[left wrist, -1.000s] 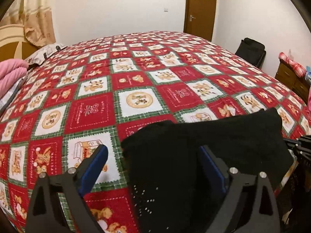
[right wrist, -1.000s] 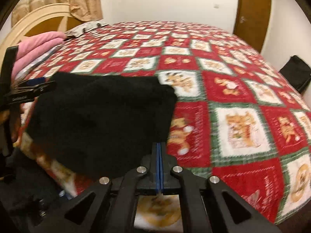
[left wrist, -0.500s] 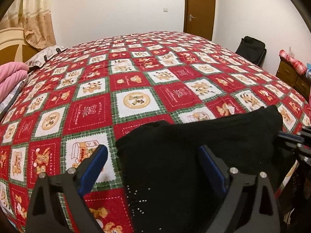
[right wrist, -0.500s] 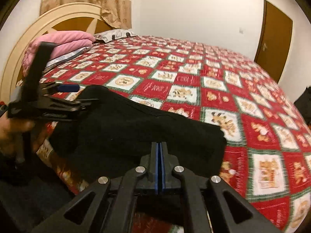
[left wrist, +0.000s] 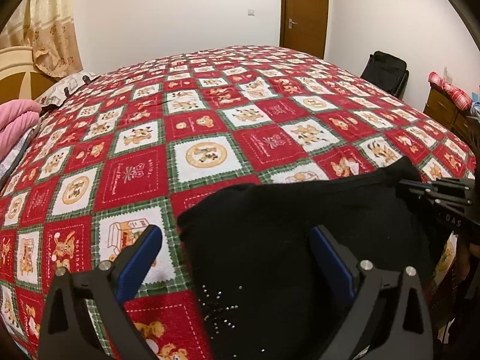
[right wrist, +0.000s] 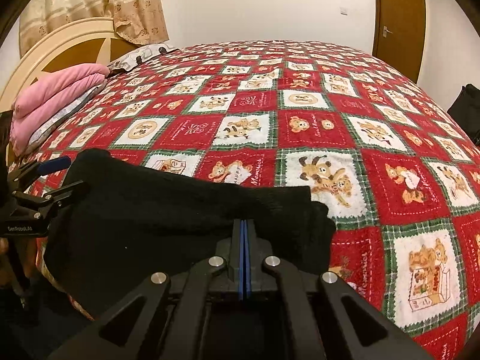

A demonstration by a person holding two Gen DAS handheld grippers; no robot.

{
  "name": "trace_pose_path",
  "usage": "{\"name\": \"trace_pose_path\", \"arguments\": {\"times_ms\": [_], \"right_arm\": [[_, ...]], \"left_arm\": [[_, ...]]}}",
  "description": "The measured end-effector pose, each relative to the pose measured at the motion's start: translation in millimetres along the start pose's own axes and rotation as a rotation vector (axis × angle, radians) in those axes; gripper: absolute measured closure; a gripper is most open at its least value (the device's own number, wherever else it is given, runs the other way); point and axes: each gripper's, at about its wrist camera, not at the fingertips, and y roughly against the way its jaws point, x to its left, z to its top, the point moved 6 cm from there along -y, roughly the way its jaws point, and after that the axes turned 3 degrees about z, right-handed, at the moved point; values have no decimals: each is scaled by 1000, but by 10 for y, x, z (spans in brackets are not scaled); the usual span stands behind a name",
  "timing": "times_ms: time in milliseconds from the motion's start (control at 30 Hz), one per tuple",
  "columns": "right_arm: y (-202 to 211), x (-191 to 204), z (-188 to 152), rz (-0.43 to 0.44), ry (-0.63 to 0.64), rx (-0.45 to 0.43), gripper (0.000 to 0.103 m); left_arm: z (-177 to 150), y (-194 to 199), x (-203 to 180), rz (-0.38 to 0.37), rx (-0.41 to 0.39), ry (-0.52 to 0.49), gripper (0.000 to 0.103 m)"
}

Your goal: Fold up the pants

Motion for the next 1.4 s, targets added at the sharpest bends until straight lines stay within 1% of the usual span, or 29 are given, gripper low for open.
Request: {"name": "trace_pose_path", "arguments": {"times_ms": [67,100,167,233,267,300,333,367,400,433,467,500,533,600,633,667,700,733,767,833,867,900,933,967,1033,1133,1200,1300,1400], "right_arm": [[28,13,3,10,-1,-5,103],[67,26,10,16,0,-8,101],[169,51,35,-2,6,-21,100],[314,142,98,-19,43,-52,99],[365,212,136,-5,61,-62,92],[406,318,175,33,78,-65,60],[428,424,202,85,87,-61,38],[441,534,225,140,89,-61,18],[453,682,254,221,93,-80,18],[426,802,261,291,99,-72,18],[346,950,256,372,106,-43,18],[278,1038,250,408,113,-26,18],[205,1101,244,425,121,-11,18],[-21,1151,220,450,100,51,18],[-124,1118,220,451,75,77,18],[-246,1039,233,419,52,94,18],[-353,926,251,354,47,95,19],[-415,840,269,319,42,92,20],[-442,728,296,328,9,81,22],[-361,673,325,358,-30,73,22],[-286,657,336,338,-16,56,22],[-192,649,365,288,20,23,22],[-101,622,364,260,37,-1,22],[-19,595,358,258,35,-15,22],[124,454,332,263,-14,-27,22],[339,168,196,227,-89,-47,22],[424,6,101,199,-125,-41,22],[516,-236,-61,189,-184,-30,22],[501,-419,-223,167,-220,-6,22]], "left_arm": [[-12,8,4,-2,2,0,2],[-23,17,11,1,5,-6,2],[-46,42,33,8,4,-12,2],[-64,84,90,24,0,-6,2],[-73,109,122,32,-3,2,2],[-92,145,156,35,-9,8,2],[-107,162,175,36,-11,9,2],[-123,182,195,44,-13,9,2],[-123,184,206,51,-14,11,2],[-118,183,217,58,-15,14,2],[-119,178,224,59,-13,16,2],[-129,170,237,60,-8,21,2],[-142,162,246,59,-5,23,2],[-172,129,269,71,5,20,2],[-194,104,285,68,12,28,2],[-210,86,296,61,19,36,2],[-220,64,315,57,22,44,2],[-237,42,338,57,25,52,2],[-250,22,348,52,32,59,2],[-271,9,353,28,41,78,2],[-273,6,356,21,40,87,2],[-278,1,352,13,41,94,2],[-285,-7,339,6,45,97,2],[-291,-13,327,0,49,100,2],[-303,-16,310,0,54,94,2],[-299,2,318,2,51,92,2],[-305,-3,322,-4,51,97,2],[-336,-30,336,-17,56,110,2],[-370,-61,354,-31,64,135,1]]}}
